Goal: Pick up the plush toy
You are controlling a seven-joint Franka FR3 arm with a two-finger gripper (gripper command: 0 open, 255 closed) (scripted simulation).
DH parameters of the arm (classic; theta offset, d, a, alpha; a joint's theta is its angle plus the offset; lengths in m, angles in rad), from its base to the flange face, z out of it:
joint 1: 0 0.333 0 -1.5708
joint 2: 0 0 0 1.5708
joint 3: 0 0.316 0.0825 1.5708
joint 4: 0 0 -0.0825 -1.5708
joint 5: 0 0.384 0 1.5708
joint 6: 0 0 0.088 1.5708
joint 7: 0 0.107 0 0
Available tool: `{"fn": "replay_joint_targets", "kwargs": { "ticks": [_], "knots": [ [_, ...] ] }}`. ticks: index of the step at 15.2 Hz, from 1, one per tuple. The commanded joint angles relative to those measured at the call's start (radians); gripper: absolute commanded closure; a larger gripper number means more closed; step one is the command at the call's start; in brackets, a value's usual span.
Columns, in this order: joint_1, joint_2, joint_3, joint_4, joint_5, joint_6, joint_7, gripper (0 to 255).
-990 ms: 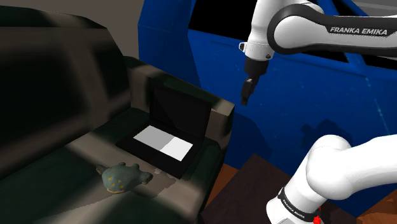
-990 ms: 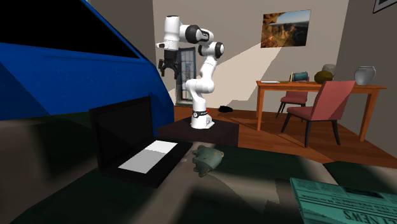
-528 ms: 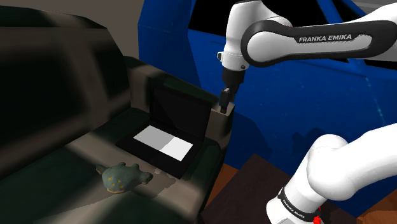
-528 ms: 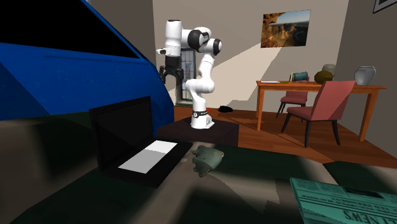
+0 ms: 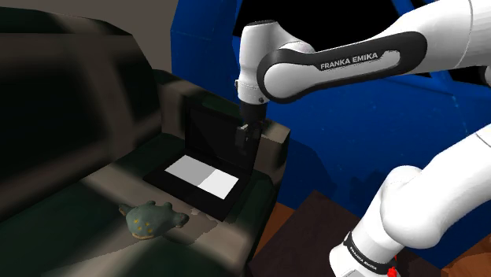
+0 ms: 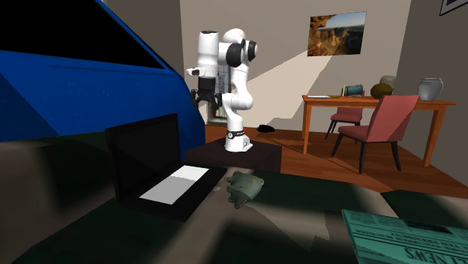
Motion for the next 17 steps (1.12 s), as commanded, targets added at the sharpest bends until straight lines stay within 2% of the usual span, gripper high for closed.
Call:
{"fn": "replay_joint_targets", "kwargs": {
  "ticks": [1,10,17],
  "knots": [
    [0.007,0.066,0.023,0.032,-0.003,0.032,0.030,0],
    [0.052,0.387,0.104,0.237,-0.073,0.125,0.171,0],
    [0.125,0.650,0.124,0.464,-0.158,0.138,0.268,0]
  ]
}}
